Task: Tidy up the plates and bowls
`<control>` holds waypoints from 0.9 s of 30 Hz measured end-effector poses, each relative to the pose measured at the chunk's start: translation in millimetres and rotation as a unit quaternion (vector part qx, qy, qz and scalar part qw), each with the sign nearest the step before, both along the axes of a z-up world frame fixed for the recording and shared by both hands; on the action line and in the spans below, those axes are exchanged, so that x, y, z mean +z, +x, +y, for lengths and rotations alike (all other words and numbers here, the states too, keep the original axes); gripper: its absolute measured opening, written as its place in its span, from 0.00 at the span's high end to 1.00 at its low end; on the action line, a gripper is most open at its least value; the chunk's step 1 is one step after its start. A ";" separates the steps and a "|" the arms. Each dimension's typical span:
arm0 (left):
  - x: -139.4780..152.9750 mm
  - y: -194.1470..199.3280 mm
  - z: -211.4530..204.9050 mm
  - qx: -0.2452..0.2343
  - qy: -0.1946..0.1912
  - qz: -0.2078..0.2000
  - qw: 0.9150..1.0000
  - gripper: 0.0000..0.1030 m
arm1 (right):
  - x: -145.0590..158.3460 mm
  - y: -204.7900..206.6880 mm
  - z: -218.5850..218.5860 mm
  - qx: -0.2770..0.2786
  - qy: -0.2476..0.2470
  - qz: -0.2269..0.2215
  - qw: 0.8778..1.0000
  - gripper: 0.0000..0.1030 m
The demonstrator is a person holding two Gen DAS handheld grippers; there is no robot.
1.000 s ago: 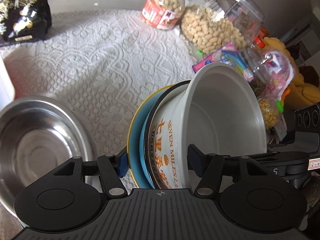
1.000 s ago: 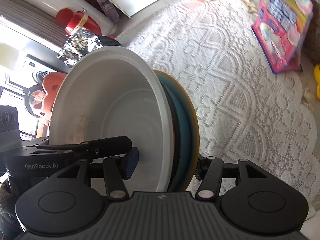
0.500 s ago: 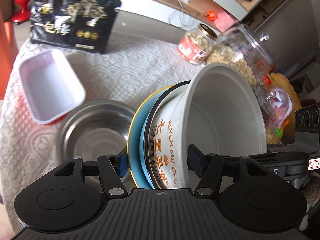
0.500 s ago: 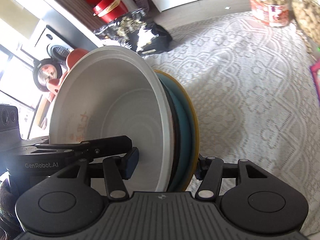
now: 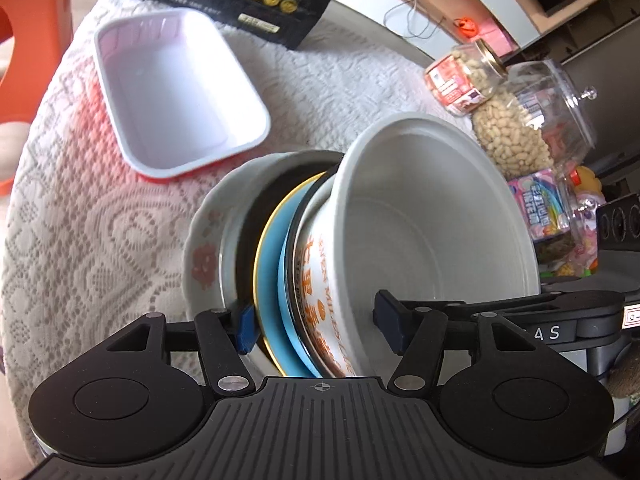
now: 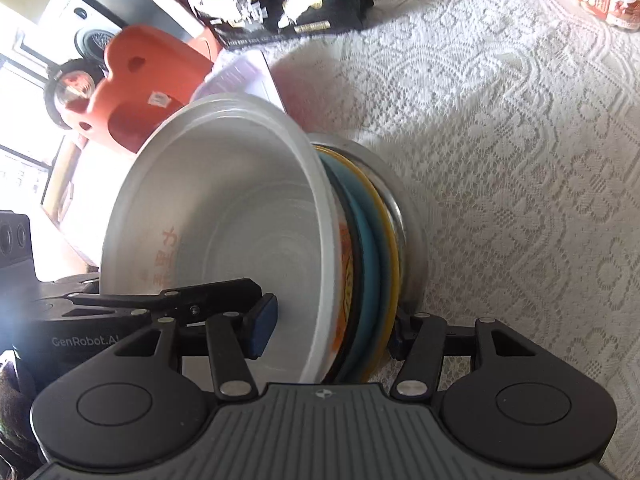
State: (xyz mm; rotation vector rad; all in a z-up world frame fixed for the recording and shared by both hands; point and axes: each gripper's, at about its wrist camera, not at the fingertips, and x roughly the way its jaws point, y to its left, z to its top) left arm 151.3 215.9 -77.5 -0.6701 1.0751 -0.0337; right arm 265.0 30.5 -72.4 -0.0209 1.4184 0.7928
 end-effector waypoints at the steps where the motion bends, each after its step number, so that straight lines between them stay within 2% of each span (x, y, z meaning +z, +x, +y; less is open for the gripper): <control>1: 0.5 0.3 2.8 -0.001 0.002 -0.003 1.000 0.40 | -4.1 1.3 2.7 -0.001 -0.002 0.010 1.000 0.45; 4: 1.7 -2.7 6.8 -0.004 0.016 -0.007 1.000 0.42 | -6.4 3.9 11.3 0.001 -0.007 0.021 1.000 0.44; 9: 2.0 -5.2 9.3 -0.006 0.020 -0.015 1.000 0.43 | -5.0 6.4 20.0 0.007 -0.017 0.011 1.000 0.43; 13: 0.6 -7.1 15.5 0.002 0.018 -0.013 1.000 0.53 | -5.3 8.8 17.5 -0.002 -0.016 0.020 1.000 0.43; 17: -0.1 -6.5 15.7 0.006 0.025 -0.011 1.000 0.58 | -5.3 8.8 15.7 -0.007 -0.015 0.024 1.000 0.43; 27: 0.0 -6.7 12.0 0.003 0.040 -0.013 0.999 0.61 | 16.3 4.7 9.3 0.000 -0.024 0.005 1.000 0.44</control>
